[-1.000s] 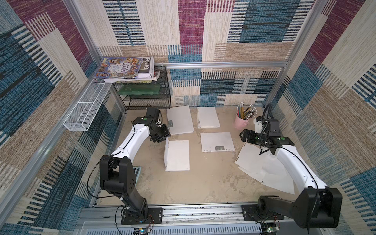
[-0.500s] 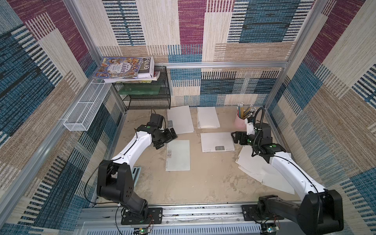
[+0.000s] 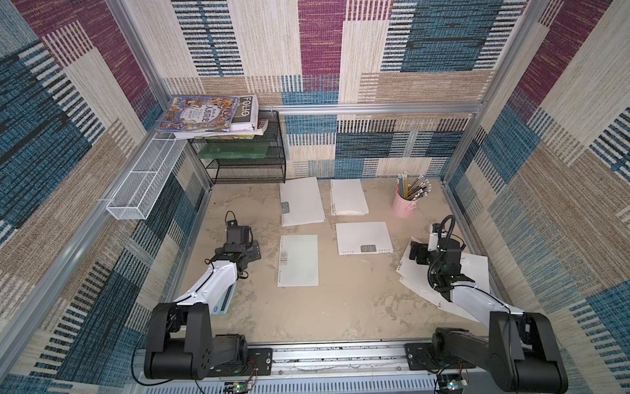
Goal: Tear off pages from different notebooks
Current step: Close the notebook at the center of the board, then reset both arms
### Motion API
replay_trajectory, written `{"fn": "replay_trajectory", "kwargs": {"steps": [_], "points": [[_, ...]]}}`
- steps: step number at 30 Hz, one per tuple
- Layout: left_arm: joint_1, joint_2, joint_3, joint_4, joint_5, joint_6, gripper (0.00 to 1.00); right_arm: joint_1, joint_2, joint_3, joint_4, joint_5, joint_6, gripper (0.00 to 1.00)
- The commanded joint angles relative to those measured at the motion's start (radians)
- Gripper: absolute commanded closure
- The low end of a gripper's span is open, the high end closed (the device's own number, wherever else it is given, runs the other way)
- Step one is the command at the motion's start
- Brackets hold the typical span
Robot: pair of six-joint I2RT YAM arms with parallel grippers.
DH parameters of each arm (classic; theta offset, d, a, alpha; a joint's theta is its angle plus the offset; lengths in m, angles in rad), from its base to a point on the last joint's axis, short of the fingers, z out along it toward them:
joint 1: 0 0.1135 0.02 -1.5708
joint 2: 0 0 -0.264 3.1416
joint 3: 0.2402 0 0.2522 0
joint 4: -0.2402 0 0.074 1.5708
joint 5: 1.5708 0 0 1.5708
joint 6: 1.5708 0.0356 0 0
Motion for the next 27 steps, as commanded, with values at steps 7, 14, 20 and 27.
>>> {"fn": "replay_trajectory", "kwargs": {"steps": [7, 14, 20, 27], "points": [[0.056, 0.046, -0.100, 0.478, 0.255, 0.197, 0.01, -0.005, 0.140, -0.028, 0.435, 0.035, -0.048, 0.04], [0.060, 0.111, -0.212, 0.770, 0.461, 0.217, 0.01, 0.053, 0.288, -0.050, 0.627, 0.027, -0.130, 0.05], [0.056, 0.169, -0.155, 0.739, 0.418, 0.202, 0.01, 0.039, 0.281, -0.034, 0.580, 0.012, -0.107, 0.04], [0.055, 0.175, -0.156, 0.745, 0.398, 0.194, 0.01, 0.038, 0.281, -0.032, 0.573, 0.010, -0.104, 0.04]]}}
